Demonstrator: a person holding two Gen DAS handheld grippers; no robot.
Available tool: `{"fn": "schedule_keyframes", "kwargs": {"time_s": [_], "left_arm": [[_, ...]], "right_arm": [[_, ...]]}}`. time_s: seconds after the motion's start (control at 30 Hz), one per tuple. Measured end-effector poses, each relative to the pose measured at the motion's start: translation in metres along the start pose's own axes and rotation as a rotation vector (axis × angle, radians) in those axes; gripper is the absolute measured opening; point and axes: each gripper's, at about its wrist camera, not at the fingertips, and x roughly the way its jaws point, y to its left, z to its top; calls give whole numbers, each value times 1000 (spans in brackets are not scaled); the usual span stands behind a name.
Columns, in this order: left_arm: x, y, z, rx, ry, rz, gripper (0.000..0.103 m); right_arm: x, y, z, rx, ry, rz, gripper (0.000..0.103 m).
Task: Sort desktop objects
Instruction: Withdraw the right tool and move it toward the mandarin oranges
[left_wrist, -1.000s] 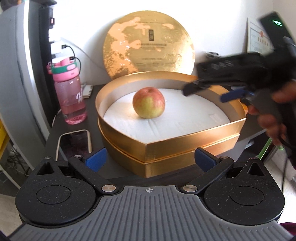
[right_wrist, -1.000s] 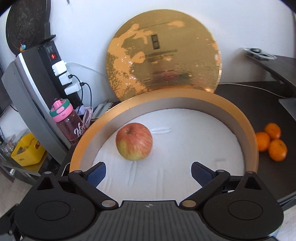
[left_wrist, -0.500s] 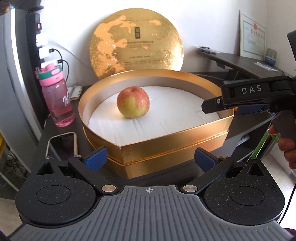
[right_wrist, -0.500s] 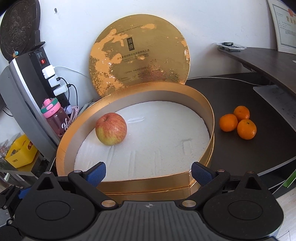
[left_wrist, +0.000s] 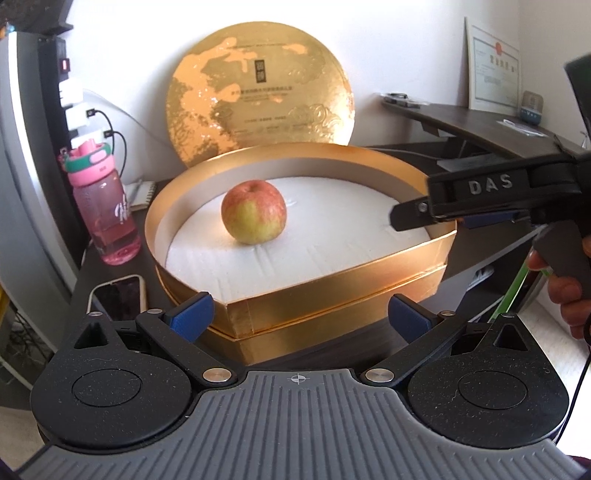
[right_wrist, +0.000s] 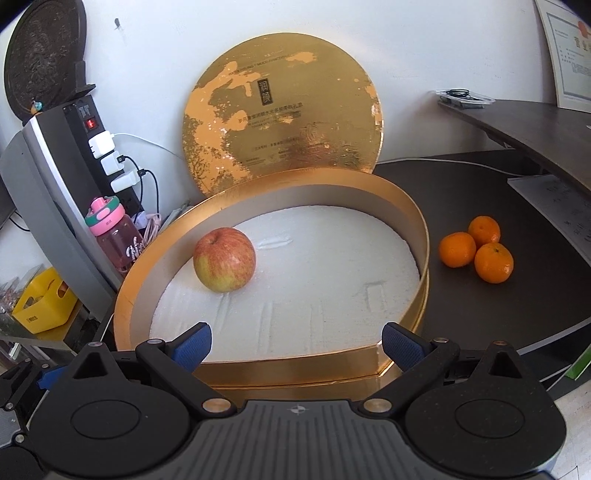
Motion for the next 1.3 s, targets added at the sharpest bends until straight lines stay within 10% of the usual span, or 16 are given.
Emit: {"fn": "schedule_keyframes", "kwargs": {"time_s": [1.3], "left_arm": [[47, -48, 46, 22, 82, -70, 103]], "right_arm": [[-11, -110, -4, 166, -54, -152, 99]]}}
